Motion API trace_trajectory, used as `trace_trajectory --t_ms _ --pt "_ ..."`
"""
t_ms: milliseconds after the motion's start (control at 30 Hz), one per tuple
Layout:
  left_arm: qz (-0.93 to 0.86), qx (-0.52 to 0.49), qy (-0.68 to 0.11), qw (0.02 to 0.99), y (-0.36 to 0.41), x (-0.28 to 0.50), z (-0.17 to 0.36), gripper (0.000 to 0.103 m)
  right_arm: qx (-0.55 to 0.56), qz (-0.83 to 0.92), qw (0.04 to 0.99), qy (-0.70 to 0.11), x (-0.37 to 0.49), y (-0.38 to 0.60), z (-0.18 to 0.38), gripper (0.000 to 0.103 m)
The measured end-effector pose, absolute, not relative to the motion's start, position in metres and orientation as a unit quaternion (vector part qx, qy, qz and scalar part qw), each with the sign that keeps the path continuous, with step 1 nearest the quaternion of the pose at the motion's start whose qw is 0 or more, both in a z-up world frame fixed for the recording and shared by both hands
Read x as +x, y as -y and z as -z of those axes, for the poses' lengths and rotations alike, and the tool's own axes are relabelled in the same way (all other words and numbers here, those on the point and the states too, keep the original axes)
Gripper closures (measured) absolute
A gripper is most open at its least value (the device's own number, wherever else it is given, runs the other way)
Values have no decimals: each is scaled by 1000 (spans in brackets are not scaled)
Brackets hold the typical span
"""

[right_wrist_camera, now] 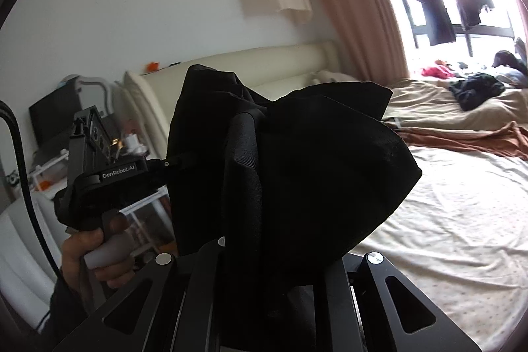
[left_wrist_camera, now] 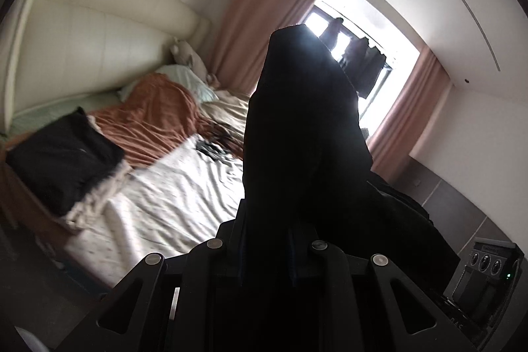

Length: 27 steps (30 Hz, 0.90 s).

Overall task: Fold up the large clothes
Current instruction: 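Lift the folded jacket with both tools and carry it toward the headboard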

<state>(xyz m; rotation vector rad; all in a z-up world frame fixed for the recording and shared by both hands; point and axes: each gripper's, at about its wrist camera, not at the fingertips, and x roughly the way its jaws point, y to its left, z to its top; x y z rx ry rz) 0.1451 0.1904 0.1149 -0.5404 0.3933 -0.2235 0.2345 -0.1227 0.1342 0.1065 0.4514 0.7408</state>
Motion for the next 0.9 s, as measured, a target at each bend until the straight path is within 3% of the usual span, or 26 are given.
trace_trajectory --t_ms 433,900 --pt "63 -264 -186 944 -260 94 -117 84 44 -401 888 -222 174 59 -128 91" --pt "6 -262 -196 945 -345 120 -101 84 6 -430 872 -235 194 -28 -115 91"
